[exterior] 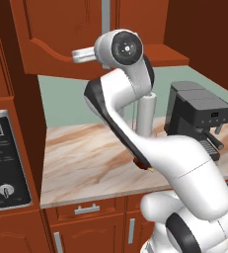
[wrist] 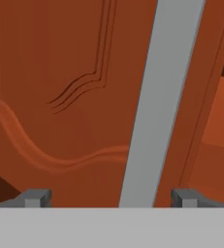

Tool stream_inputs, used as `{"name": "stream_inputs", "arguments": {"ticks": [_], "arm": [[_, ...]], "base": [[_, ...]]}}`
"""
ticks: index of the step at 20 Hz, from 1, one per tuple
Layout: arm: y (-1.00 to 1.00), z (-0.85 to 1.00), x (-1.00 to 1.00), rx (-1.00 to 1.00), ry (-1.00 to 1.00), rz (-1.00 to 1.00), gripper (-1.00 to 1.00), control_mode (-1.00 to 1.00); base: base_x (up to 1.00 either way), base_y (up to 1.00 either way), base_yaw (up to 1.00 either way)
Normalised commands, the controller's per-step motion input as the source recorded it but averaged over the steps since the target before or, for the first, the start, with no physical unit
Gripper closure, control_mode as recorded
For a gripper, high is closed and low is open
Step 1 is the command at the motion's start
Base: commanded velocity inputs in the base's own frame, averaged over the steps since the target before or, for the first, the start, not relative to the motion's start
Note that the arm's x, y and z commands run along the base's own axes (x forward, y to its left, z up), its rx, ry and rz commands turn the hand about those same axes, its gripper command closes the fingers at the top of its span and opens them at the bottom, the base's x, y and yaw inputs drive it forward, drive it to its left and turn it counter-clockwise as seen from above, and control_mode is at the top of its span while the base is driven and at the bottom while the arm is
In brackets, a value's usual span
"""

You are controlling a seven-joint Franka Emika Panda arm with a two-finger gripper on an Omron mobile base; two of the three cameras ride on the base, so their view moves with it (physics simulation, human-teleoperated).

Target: Retrieve the tupperware from the cabinet, then place the raw meat into the tupperware to avoid contamination.

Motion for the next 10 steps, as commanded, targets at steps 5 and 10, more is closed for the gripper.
{"name": "stream_inputs", "arguments": {"ticks": [5,10], "arm": [[0.0,0.21,-0.42,0.0,-0.03,0.05,-1.0,-1.0],[-0.09,0.22,-0.4,0.0,-0.06,0.04,-1.0,-1.0]], "base": [[0.0,0.0,0.0],[0.0,0.0,0.0]]}}
